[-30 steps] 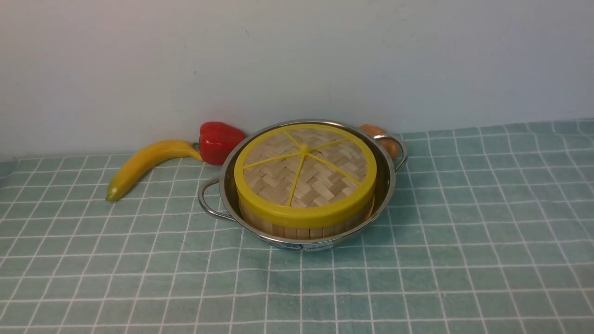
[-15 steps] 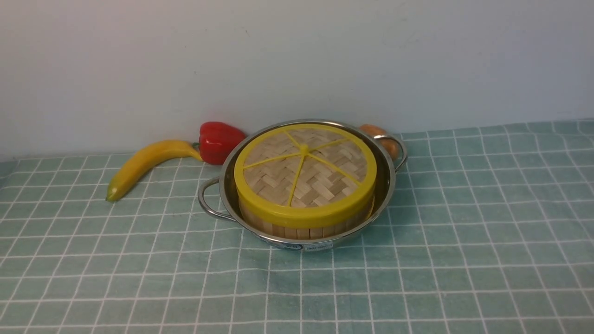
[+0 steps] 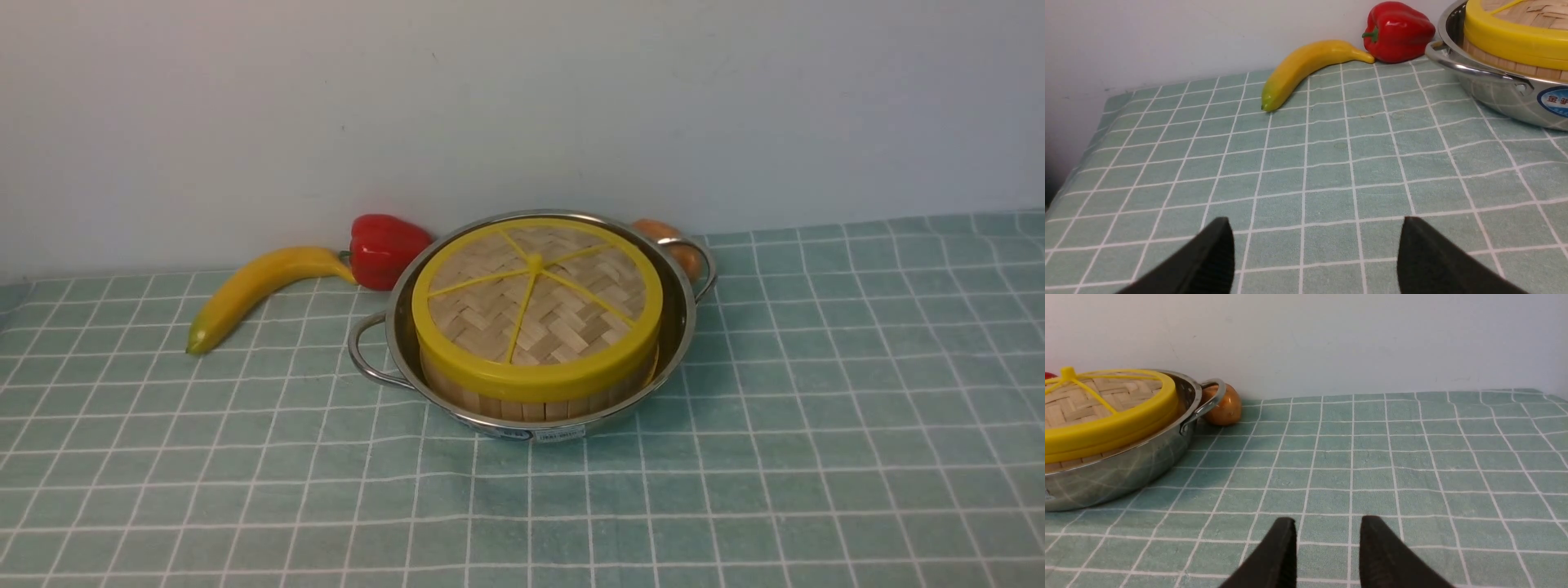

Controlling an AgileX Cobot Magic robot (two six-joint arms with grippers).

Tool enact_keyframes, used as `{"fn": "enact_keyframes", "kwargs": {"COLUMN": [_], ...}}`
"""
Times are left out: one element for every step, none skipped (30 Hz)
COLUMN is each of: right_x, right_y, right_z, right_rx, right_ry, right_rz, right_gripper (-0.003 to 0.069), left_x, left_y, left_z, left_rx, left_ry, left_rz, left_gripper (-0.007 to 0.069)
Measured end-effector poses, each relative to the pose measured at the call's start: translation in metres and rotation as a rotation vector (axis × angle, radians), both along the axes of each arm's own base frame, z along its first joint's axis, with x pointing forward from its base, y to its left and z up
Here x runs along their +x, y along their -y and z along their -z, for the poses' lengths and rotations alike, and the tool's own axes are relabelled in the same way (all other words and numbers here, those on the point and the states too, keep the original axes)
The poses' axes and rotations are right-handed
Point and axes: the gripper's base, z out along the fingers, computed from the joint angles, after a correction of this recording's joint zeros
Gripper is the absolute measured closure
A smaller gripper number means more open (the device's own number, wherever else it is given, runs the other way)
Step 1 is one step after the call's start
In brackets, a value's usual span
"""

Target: Place the steamer in the pot on the blue tablecloth, and put the lid on the steamer.

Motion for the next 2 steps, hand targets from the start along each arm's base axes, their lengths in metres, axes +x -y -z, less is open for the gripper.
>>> {"fn": "enact_keyframes", "kwargs": {"right_x": [0.0000,0.0000], "right_y": [0.0000,0.0000], "right_z": [0.0000,0.0000], "right_rx": [0.000,0.000], "right_ry": [0.000,0.000], "right_rz": [0.000,0.000], "right_gripper": [0.0419,0.0419], "left_x": [0.0000,0.0000], "left_y": [0.0000,0.0000], "left_z": [0.0000,0.0000], "left_rx": [0.000,0.000], "left_ry": [0.000,0.000], "left_rz": [0.000,0.000], "left_gripper": [0.0130,0.0130]}}
